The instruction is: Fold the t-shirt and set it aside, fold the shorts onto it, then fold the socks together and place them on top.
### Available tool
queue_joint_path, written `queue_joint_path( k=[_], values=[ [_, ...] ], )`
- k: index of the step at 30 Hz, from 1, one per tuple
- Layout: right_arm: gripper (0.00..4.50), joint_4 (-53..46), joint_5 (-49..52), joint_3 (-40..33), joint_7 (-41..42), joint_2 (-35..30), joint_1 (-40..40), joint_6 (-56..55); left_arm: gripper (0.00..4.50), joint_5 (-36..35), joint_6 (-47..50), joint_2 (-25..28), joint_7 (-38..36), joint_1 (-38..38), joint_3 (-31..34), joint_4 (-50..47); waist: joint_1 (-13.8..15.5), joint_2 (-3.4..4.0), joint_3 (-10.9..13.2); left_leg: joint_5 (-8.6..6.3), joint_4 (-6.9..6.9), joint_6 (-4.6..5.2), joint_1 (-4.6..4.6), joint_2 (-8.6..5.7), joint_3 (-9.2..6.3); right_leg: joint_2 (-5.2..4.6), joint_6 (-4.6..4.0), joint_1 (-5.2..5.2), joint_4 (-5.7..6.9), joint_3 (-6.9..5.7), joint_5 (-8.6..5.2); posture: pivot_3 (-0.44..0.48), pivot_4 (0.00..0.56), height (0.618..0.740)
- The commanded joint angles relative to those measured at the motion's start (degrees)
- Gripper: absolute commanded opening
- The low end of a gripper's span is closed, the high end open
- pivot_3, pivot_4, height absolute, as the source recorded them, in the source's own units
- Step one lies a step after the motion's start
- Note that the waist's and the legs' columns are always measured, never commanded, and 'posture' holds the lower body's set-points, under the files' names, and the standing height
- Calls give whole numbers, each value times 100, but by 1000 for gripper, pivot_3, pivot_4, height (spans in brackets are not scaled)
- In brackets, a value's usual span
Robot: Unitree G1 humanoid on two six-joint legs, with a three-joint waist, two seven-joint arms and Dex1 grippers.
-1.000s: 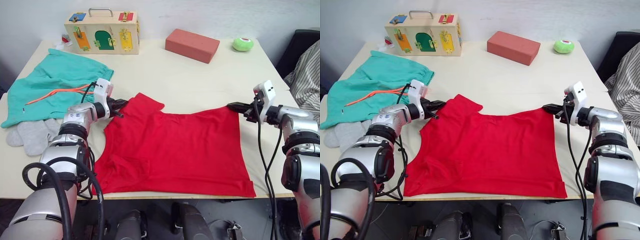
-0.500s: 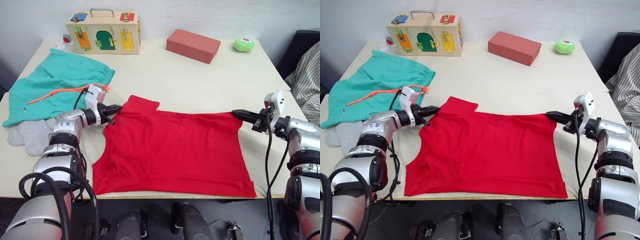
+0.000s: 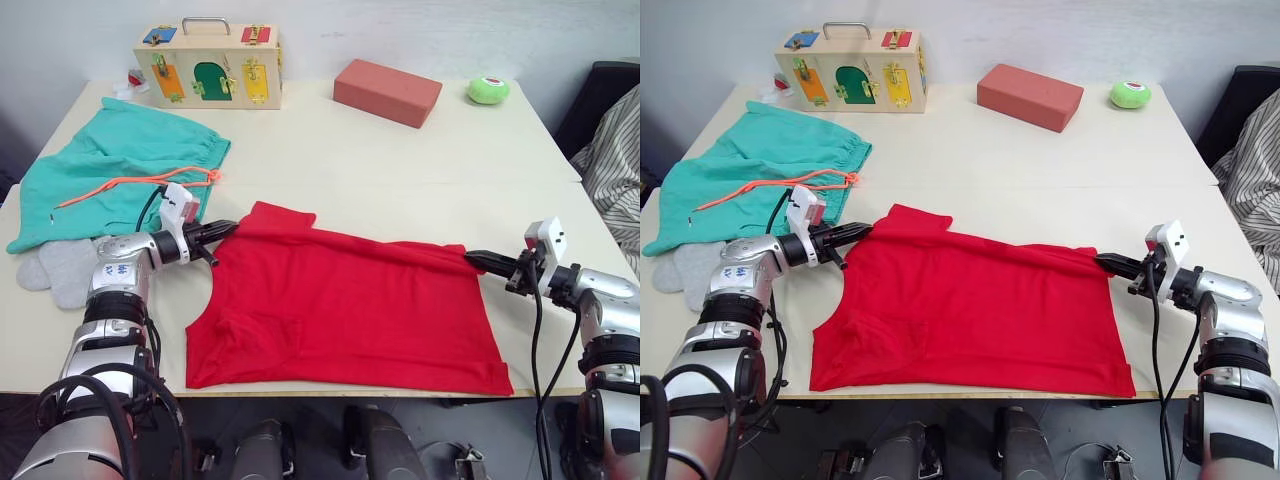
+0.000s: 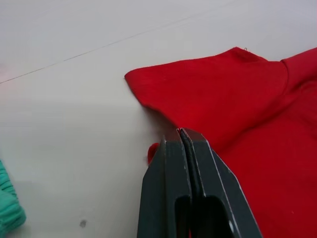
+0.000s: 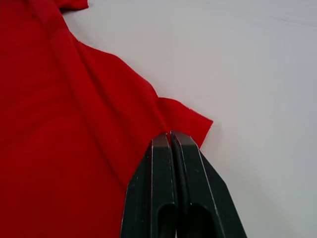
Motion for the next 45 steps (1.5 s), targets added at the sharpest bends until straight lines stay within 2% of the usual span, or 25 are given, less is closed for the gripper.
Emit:
queue_joint_path(
  k=[1, 6, 12, 13, 14, 17, 20, 22, 25, 26, 29, 34, 36, 40, 43, 45],
  values=[
    [0, 36, -58, 23, -57, -76, 210, -269, 7, -162, 92, 127, 14, 365, 38, -694, 1, 0, 0, 0, 0, 0, 1, 1, 0, 0, 0, 1, 0, 2, 0, 0, 150, 740],
    [0, 22, -121, 67, -315, 10, 319, -468, 7, -164, 209, 195, 74, 944, -35, -1411, -1, -3, -2, 0, 1, 0, 4, 1, 0, -1, 0, 2, 1, 12, 0, 0, 150, 740],
    [0, -114, 16, 26, -471, 30, 390, -388, 7, -276, 378, 305, 95, 1235, 29, -1781, 4, -7, -5, 0, 6, 0, 10, 1, -3, -9, -1, 4, -7, 21, 0, 0, 150, 740],
    [428, -252, 45, 14, -449, 12, 451, -440, 402, -337, 552, 343, 42, 1257, 26, -1846, 7, -7, -5, 0, 6, 0, 11, 0, -3, -10, -1, 6, -6, 23, 0, 0, 150, 740],
    [625, -446, 113, -12, -426, -11, 538, -408, 580, -395, 665, 404, -72, 1293, 2, -1938, 10, -7, -5, 0, 6, 0, 10, 0, -2, -11, -1, 6, -6, 22, 0, 0, 150, 740],
    [1663, -1194, 296, -115, -383, -140, 943, -263, 1550, -512, 935, 610, -264, 1314, -14, -2192, 17, -7, -5, 0, 5, 0, 9, 2, -4, -9, -1, 6, 0, 24, 0, 0, 150, 740],
    [2689, -2261, 520, -342, -397, -345, 1592, -111, 2505, -804, 1950, 922, -542, 1141, -13, -2481, 34, -7, -5, 0, 5, 0, 4, 2, -10, -9, -2, 5, -2, 23, -1, 0, 150, 740],
    [3383, -2970, 718, -527, -464, -454, 1982, 61, 3130, -1011, 2869, 1034, -571, 811, -73, -2518, 36, -7, -5, -1, 5, 0, 5, 0, -10, -9, -2, 7, -3, 23, -1, 0, 150, 740],
    [4477, -3984, 996, -730, -653, -533, 2409, 406, 4128, -1038, 3919, 917, -364, -4, -262, -2054, 68, -11, -7, 0, 7, 3, 5, -6, -13, -4, -1, 9, -11, 22, -1, 0, 150, 740],
    [4500, -4293, 1047, -754, -708, -542, 2512, 492, 4423, -943, 4060, 816, -290, -307, -371, -1751, 78, -12, -7, 1, 7, 4, 7, -7, -13, 0, -1, 9, -10, 22, 0, 0, 150, 740],
    [4500, -4907, 1162, -759, -899, -526, 2661, 733, 4466, -646, 3900, 527, -65, -975, -613, -883, 92, -14, -8, 0, 8, 4, 13, -10, -13, 7, -1, 13, -8, 22, -1, 0, 150, 740],
    [4500, -5534, 1196, -604, -1132, -481, 2654, 935, 4466, 137, 3155, 25, 415, -1904, -1180, 943, 37, -19, -5, 0, 6, 2, 13, -6, -8, 11, -2, 9, -11, 14, -1, 0, 150, 740],
    [4500, -5777, 1218, -557, -1247, -468, 2605, 1016, 4466, 330, 2608, -253, 620, -2182, -1225, 1628, 40, -21, -4, 0, 6, 2, 12, -8, -8, 18, -2, 9, -11, 9, -1, 0, 150, 740],
    [4500, -6005, 1213, -569, -1330, -458, 2686, 974, 4466, 590, 1877, -508, 928, -2343, -1189, 2209, 70, -22, -4, 0, 7, 3, 13, -11, -9, 6, -2, 9, -11, 12, -1, 0, 150, 740],
    [4500, -6311, 1326, -598, -1429, -434, 2819, 1129, 4466, 623, 1874, -670, 944, -2434, -1109, 2403, 128, -22, -5, 0, 8, 4, 14, -12, -9, 4, -2, 9, -9, 11, -1, 0, 150, 740],
    [4500, -6447, 1390, -629, -1455, -454, 2919, 1201, 4067, 750, 1764, -724, 1005, -2438, -1171, 2457, 170, -23, -5, 0, 11, 4, 14, -12, -9, 5, -2, 9, -7, 11, -1, 0, 150, 740]
  ],
)
